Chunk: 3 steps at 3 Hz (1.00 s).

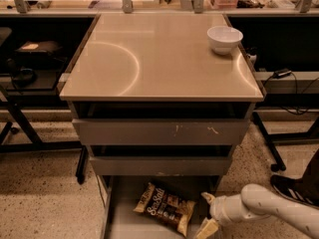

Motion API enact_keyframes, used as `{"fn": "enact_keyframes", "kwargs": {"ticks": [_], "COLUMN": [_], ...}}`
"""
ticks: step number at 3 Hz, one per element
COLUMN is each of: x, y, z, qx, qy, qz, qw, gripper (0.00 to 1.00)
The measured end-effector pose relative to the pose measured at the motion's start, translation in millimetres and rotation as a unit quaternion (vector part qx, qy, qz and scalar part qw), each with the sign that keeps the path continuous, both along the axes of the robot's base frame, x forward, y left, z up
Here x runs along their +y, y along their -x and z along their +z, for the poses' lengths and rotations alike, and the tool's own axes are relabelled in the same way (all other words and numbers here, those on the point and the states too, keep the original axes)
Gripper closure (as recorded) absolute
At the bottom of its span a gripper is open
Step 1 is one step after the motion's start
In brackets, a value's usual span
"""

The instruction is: Pick brown chip bag from bottom drawer and place on counter

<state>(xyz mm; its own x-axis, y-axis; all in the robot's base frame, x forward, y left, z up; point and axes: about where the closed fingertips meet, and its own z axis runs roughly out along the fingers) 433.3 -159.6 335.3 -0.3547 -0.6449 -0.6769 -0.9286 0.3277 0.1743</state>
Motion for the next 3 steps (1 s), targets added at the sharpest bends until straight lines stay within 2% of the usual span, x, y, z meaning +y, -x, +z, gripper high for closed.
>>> {"fn": "enact_keyframes", "kwargs": {"ticks": [1, 2, 3], "x": [27.8, 51.0, 64.2], "y": [0.8, -3.3, -11.8], "z": [-61.9, -106.8, -148.1], "qx": [-0.016, -0.026, -0.019], "qy": [-0.038, -0.048, -0.033], "qz": [0.008, 0.017, 0.021], "qw": [0.9991, 0.9984, 0.9990], "gripper": [0.00, 0.00, 0.00]}}
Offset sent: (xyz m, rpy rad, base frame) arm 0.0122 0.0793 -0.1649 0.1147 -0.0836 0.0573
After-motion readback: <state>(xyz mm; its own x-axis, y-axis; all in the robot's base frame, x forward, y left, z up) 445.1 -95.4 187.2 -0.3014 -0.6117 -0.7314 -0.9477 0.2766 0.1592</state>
